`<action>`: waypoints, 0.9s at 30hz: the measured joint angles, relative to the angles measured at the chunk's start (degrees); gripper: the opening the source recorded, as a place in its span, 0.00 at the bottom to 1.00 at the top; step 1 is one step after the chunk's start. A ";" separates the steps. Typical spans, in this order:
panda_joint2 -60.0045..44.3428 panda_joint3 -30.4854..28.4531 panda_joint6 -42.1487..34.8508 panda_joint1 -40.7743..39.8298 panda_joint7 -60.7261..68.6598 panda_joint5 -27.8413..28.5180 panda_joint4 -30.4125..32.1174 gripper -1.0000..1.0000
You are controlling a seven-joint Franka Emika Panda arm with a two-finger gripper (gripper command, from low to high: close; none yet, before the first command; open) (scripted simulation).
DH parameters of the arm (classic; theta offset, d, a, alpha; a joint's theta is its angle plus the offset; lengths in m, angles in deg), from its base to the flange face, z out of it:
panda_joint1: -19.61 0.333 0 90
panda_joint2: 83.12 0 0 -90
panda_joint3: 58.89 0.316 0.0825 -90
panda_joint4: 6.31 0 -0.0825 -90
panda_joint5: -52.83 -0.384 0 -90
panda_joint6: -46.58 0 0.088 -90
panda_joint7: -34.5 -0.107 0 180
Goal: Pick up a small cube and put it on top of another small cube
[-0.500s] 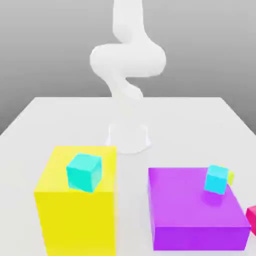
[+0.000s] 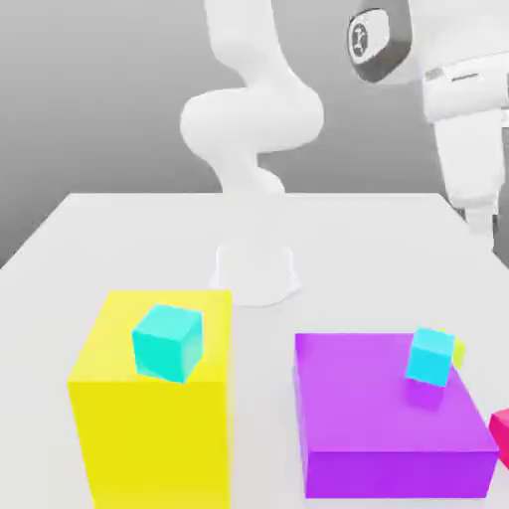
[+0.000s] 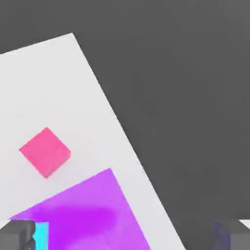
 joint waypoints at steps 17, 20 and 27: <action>-30.30 -1.05 21.72 16.22 14.76 10.69 7.06 0.00; -30.29 -1.05 21.61 16.21 14.70 10.75 7.06 0.00; -23.40 1.52 16.00 14.44 17.24 7.46 8.37 0.00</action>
